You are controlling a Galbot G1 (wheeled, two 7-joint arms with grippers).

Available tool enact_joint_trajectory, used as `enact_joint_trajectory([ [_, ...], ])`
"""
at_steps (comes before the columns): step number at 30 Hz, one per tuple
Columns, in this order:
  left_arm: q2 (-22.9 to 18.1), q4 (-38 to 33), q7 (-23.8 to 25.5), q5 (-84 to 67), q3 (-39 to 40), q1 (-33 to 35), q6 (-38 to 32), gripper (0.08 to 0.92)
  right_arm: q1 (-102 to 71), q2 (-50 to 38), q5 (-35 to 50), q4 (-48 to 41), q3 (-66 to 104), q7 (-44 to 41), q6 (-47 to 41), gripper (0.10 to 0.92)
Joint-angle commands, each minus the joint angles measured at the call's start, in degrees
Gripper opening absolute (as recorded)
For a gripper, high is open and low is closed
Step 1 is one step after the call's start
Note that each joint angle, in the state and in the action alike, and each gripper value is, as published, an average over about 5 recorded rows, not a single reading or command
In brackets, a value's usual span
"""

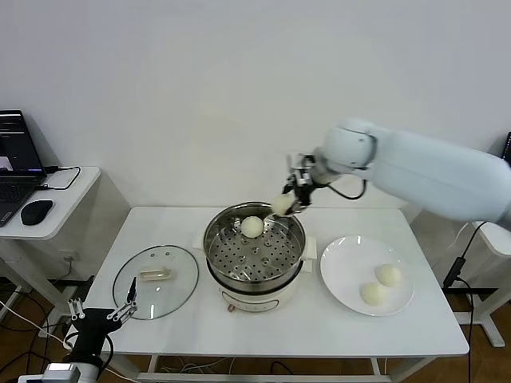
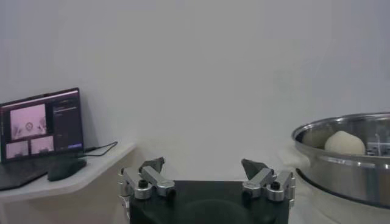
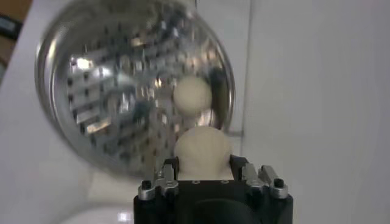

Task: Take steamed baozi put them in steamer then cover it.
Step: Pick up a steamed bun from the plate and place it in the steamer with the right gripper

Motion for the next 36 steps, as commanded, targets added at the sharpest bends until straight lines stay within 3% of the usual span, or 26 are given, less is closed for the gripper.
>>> enact_joint_trajectory([
  [1,0.0,-0.1,0.0,0.0,-0.2,0.0,0.0,0.823,-2.8,11.6,6.2,-3.7,-1.5,3.9,-4.7,0.535],
  [22,-0.6,-0.1,0.1,-0.3,-0.6,-0.2,-0.1,0.823,-11.6,19.4,5.5,-13.4,-1.2,7.2,-7.9,0.546],
  [31,-0.4,-0.1,0.1,-0.3,-0.4,-0.6,0.0,0.823,-10.2,16.4,5.5,-11.5,0.2,6.4,-7.3,0.769],
  [36,-0.1,-0.1,0.1,-0.5,-0.7,-0.7,0.1,0.823,-2.7,8.9,3.5,-5.8,0.2,-0.1,-5.6,0.820],
])
